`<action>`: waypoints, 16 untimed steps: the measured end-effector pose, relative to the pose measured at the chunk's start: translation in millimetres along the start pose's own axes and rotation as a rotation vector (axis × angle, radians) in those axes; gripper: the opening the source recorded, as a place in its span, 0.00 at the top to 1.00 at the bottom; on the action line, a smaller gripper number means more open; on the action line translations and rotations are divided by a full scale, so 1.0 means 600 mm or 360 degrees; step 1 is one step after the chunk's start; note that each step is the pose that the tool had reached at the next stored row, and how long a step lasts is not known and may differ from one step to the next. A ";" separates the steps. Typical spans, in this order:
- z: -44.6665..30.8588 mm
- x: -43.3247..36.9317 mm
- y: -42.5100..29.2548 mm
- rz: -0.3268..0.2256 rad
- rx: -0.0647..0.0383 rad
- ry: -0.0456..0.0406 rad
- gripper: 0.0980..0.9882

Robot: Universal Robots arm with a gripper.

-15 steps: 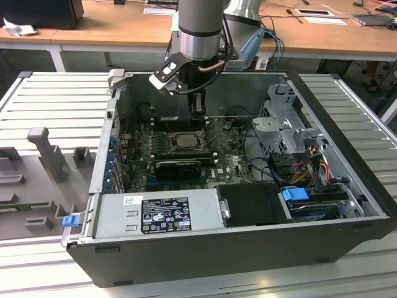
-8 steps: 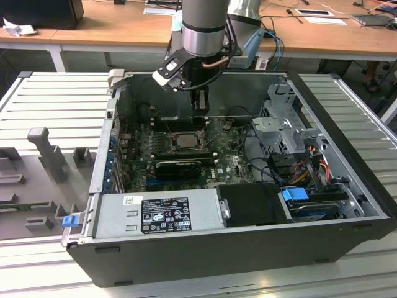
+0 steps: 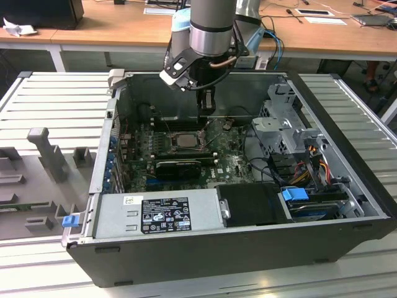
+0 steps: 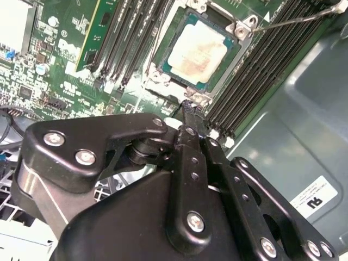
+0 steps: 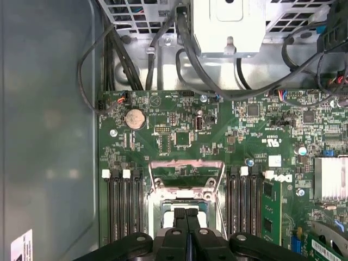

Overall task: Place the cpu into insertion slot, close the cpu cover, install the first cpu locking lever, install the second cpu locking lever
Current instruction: 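Close the cpu cover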

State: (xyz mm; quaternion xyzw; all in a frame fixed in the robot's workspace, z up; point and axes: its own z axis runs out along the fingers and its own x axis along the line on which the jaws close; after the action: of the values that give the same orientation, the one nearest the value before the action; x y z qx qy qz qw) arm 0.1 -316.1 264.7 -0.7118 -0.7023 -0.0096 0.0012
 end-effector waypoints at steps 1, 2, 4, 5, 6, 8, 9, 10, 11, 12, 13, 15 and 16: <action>0.000 0.000 0.002 0.0000 0.0001 0.0000 0.99; 0.000 0.000 0.004 0.0000 0.0001 0.0000 0.99; -0.001 0.000 0.007 0.0000 0.0002 0.0000 0.99; -0.002 0.000 0.007 0.0000 0.0003 0.0000 0.99; -0.004 0.000 0.008 0.0000 0.0002 0.0000 0.99; -0.006 0.000 0.012 0.0000 0.0002 0.0001 0.99; -0.006 0.000 0.016 0.0000 0.0002 0.0000 0.99; -0.006 0.000 0.024 0.0000 0.0003 0.0000 0.99; -0.006 0.001 0.032 0.0000 0.0002 0.0000 0.99; -0.006 0.001 0.036 0.0000 0.0002 0.0000 0.99; -0.006 0.001 0.039 0.0000 0.0002 0.0000 0.99; -0.006 0.001 0.046 0.0000 0.0003 0.0000 0.99; -0.007 0.001 0.048 -0.0001 0.0003 -0.0001 0.99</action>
State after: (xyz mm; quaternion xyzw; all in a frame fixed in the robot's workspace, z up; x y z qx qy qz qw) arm 28.9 -316.1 269.3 -0.7116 -0.7025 -0.0088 0.0017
